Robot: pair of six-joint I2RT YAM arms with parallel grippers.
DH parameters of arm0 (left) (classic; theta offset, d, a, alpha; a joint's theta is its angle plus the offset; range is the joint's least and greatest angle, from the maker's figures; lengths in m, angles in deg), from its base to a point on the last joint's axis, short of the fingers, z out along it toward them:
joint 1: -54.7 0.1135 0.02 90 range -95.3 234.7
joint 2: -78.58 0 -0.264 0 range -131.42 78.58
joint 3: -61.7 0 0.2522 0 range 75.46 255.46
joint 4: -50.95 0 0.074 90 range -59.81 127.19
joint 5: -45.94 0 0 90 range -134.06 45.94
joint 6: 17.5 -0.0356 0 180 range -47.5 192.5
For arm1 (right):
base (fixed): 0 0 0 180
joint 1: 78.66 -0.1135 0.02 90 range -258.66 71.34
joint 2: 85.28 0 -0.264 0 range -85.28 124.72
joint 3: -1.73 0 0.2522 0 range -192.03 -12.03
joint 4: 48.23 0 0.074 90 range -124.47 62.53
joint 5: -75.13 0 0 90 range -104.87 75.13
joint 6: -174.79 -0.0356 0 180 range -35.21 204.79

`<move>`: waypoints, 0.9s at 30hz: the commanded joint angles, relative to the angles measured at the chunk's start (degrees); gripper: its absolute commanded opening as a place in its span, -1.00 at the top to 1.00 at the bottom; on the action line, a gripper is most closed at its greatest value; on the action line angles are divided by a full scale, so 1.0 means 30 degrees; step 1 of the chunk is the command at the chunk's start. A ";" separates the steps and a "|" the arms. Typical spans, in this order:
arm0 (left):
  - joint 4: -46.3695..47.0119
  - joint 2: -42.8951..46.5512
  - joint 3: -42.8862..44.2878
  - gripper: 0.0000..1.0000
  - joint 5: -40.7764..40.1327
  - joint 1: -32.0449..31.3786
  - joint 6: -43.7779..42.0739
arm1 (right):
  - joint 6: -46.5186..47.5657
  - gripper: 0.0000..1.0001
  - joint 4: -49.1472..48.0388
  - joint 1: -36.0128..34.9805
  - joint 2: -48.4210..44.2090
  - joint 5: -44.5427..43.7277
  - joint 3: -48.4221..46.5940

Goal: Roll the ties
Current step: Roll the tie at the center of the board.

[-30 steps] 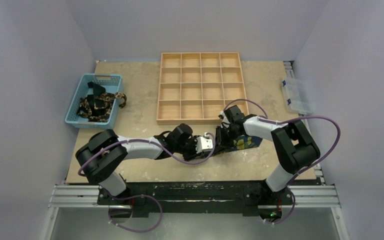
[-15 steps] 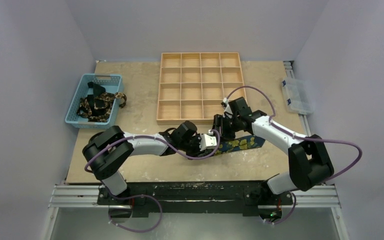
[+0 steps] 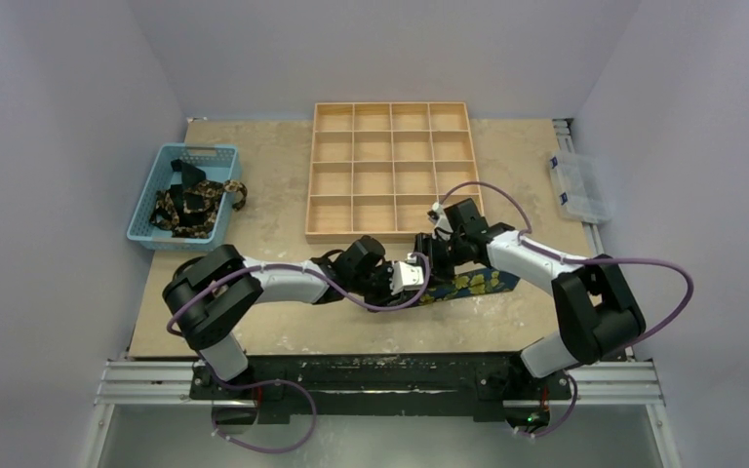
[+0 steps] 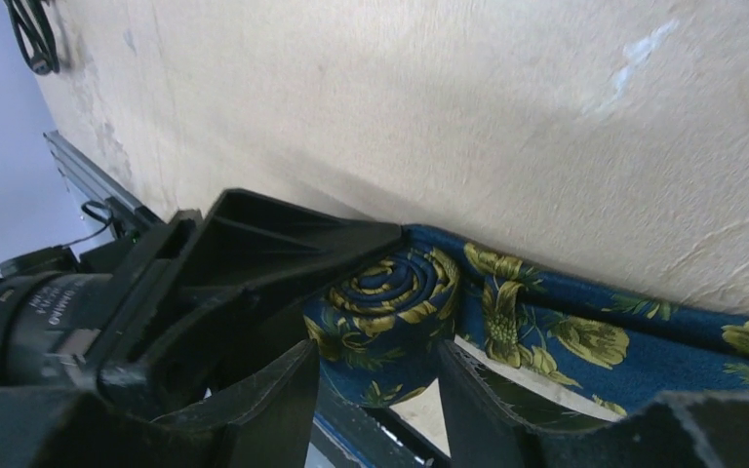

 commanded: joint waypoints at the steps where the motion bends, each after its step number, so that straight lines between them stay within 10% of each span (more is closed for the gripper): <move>1: -0.1343 -0.0855 -0.0435 1.00 0.0181 0.0024 0.0695 | 0.0243 0.09 -0.0878 -0.0107 0.0056 0.1142 0.0868; 11: -0.1196 -0.0979 -0.0621 1.00 0.0347 0.0035 0.0761 | 0.0307 0.06 -0.2192 0.0069 0.0329 0.1638 0.1484; 15: -0.1051 -0.0975 -0.0626 1.00 0.0335 0.0058 0.0871 | 0.0691 0.46 -0.2421 0.0078 0.1454 0.1605 0.1144; 18: -0.0163 -0.0378 -0.1056 0.66 0.0595 0.0226 0.1217 | 0.1754 0.97 -0.1578 0.0302 0.2210 0.1051 0.0711; 27: 0.5639 0.1413 -0.3184 -0.70 0.0754 0.1024 0.3488 | 0.3683 1.00 0.0195 0.1034 0.3170 -0.1296 0.0998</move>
